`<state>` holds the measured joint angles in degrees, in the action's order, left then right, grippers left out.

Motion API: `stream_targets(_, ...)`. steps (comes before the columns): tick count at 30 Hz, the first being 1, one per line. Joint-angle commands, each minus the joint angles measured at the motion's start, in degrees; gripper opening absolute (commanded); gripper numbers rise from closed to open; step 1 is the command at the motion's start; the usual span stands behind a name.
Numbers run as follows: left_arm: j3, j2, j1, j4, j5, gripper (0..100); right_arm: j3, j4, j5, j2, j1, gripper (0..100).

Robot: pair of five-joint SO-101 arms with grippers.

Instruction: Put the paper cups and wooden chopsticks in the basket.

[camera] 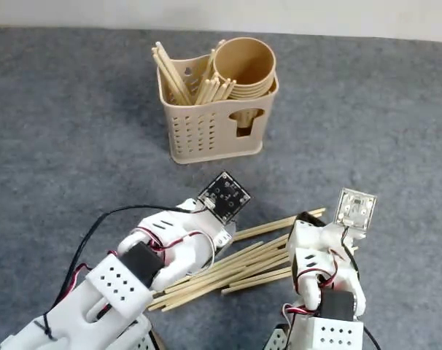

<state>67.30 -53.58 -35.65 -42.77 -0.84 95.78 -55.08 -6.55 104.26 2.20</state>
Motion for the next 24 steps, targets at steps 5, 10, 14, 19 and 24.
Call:
stream_targets(5,-10.07,19.82,-1.45,1.05,-0.62,11,7.87,1.36,0.53,1.01,0.57,0.5)
stream_targets(10,-17.01,33.54,-1.45,0.7,-0.62,11,7.87,1.36,0.53,1.01,0.57,0.5)
stream_targets(14,-22.11,41.89,-1.45,-0.44,-0.62,11,7.87,1.36,0.53,1.01,0.57,0.5)
stream_targets(19,-27.47,47.43,-1.45,-4.75,-0.62,11,7.87,1.36,0.53,1.01,0.57,0.5)
stream_targets(24,-30.29,51.12,-1.45,-5.89,-0.62,5,7.87,1.36,0.53,1.01,0.57,0.5)
